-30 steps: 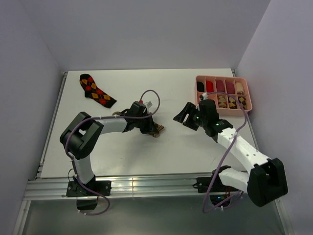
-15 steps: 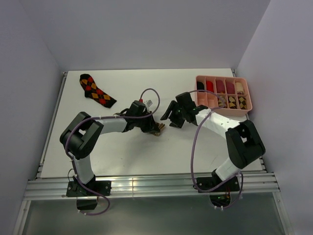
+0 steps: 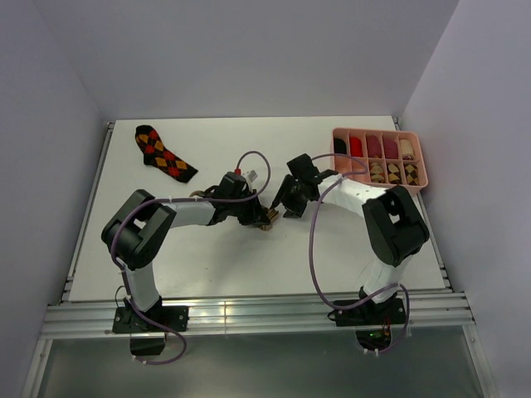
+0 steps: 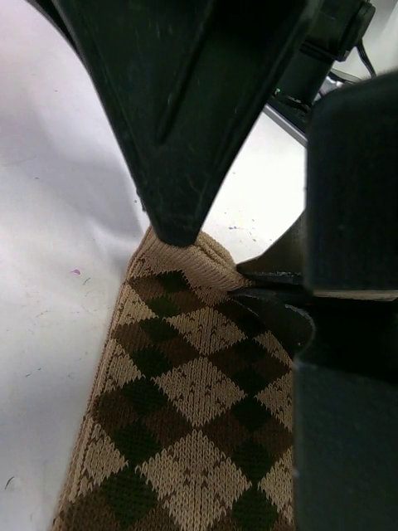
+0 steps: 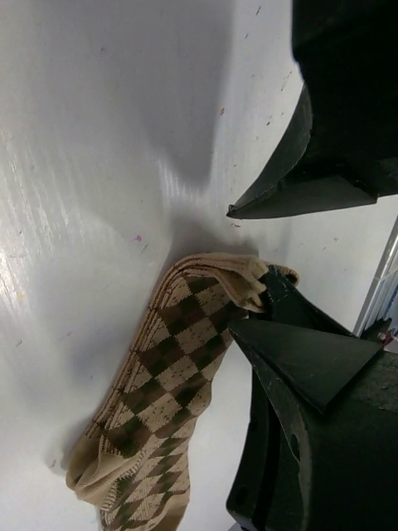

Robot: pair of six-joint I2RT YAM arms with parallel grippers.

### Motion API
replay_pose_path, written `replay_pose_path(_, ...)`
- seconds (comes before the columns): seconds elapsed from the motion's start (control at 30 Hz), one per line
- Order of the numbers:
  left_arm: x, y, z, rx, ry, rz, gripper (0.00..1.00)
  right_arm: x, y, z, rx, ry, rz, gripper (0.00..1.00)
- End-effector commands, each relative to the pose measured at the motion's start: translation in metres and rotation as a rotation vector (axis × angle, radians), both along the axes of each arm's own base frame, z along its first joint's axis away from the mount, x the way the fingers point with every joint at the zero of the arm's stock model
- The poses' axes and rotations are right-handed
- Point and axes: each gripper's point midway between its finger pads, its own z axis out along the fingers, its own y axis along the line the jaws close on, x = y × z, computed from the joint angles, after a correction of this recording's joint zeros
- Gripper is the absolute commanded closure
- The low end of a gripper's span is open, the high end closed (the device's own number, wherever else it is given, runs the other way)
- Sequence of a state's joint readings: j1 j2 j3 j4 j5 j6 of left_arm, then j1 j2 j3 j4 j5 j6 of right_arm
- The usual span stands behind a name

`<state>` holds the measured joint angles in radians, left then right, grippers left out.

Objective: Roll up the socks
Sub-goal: Roll the sock at the center of the board.

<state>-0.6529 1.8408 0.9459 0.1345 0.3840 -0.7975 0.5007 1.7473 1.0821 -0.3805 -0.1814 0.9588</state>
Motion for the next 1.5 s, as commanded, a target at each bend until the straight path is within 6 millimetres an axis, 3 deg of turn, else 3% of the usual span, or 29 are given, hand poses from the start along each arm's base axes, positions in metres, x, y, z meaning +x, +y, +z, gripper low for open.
replay_pose_path(0.0,0.008,-0.006,0.013,-0.019,-0.077,-0.01,0.99,0.007,0.012,0.007,0.002,-0.01,0.023,0.41)
replay_pose_path(0.27,0.01,-0.01,0.016,0.003,-0.108,-0.023,0.99,0.009,0.018,-0.001,0.0,0.012,0.034,0.48)
replay_pose_path(0.33,0.01,-0.01,0.014,0.013,-0.109,-0.024,0.99,0.01,0.019,-0.002,0.001,0.016,0.034,0.56)
replay_pose_path(0.47,0.011,-0.01,0.015,0.04,-0.141,-0.034,0.97,0.007,0.018,-0.005,-0.012,0.03,0.043,0.84)
replay_pose_path(0.5,0.014,-0.01,0.017,0.056,-0.16,-0.024,0.92,0.007,0.018,-0.005,-0.012,0.033,0.044,0.96)
replay_pose_path(0.53,0.011,-0.011,0.016,0.075,-0.166,-0.031,0.88,0.005,0.018,-0.006,-0.01,0.04,0.047,1.0)
replay_pose_path(0.57,0.011,-0.01,0.016,0.096,-0.186,-0.041,0.84,0.004,0.018,-0.007,-0.008,0.05,0.043,1.0)
replay_pose_path(0.6,0.016,-0.009,0.02,0.12,-0.215,-0.024,0.72,0.004,0.018,-0.008,-0.008,0.056,0.043,1.0)
replay_pose_path(0.7,0.012,-0.008,0.023,0.185,-0.269,-0.035,0.58,0.001,0.019,-0.008,0.004,0.074,0.045,1.0)
replay_pose_path(0.8,0.011,-0.006,0.028,0.26,-0.347,-0.027,0.52,0.0,0.019,-0.007,0.002,0.086,0.043,1.0)
replay_pose_path(1.1,0.006,0.0,0.017,0.571,-0.546,-0.006,0.5,-0.002,0.021,-0.005,0.024,0.118,0.042,1.0)
replay_pose_path(1.47,-0.017,-0.015,-0.001,0.785,-0.682,-0.111,0.59,-0.007,0.021,-0.008,0.039,0.134,0.029,1.0)
